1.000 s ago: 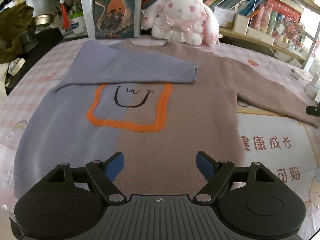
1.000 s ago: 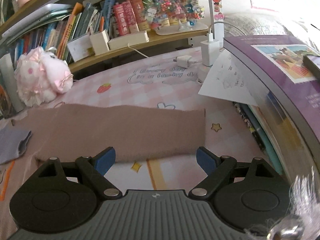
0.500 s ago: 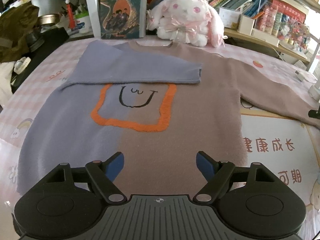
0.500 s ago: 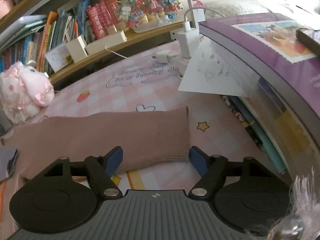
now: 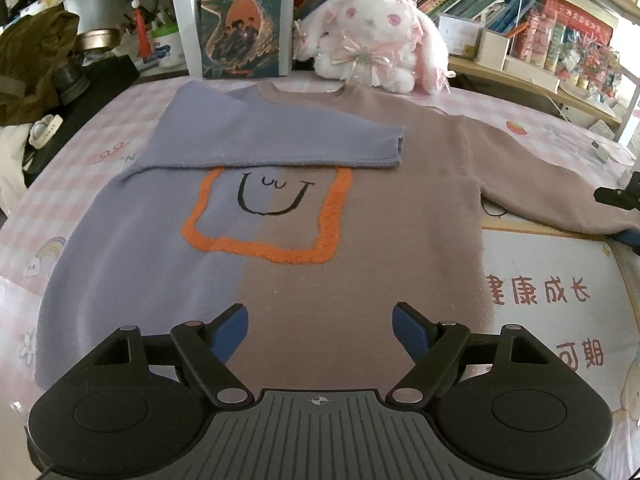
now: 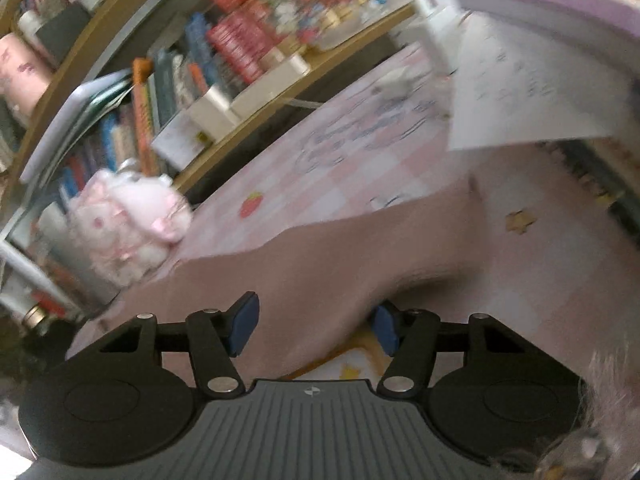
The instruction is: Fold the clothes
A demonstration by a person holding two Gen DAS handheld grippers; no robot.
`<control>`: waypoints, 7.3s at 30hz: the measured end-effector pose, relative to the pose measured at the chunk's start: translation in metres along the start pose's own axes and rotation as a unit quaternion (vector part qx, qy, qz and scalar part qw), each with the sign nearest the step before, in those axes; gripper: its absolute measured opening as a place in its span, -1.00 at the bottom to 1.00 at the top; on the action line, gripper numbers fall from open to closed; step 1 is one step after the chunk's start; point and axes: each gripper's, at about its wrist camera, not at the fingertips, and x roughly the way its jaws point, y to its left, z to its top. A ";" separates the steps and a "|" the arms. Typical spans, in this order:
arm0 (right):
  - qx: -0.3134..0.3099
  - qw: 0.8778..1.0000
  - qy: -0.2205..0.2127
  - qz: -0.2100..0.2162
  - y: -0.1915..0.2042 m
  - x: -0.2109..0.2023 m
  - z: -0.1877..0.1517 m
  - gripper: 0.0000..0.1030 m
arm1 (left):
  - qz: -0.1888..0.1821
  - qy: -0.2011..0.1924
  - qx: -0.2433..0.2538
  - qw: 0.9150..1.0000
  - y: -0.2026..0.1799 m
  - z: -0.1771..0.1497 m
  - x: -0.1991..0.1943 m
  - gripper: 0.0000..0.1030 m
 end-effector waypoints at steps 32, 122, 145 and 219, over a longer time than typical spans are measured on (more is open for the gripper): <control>-0.054 0.997 -0.037 0.029 0.069 -0.026 0.030 -0.90 | 0.004 -0.037 -0.038 0.999 0.046 -0.015 -0.015 0.76; -0.270 0.954 0.095 -0.085 0.200 -0.104 -0.265 0.01 | -0.109 -0.026 0.003 0.994 0.180 -0.060 -0.049 0.80; -0.210 0.969 0.110 -0.071 0.176 -0.113 -0.263 0.04 | -0.042 -0.031 -0.099 0.994 0.249 -0.059 -0.044 0.30; 0.011 0.987 0.131 0.088 0.115 -0.198 -0.223 -0.82 | -0.301 -0.034 -0.285 0.909 0.281 -0.065 -0.090 -0.94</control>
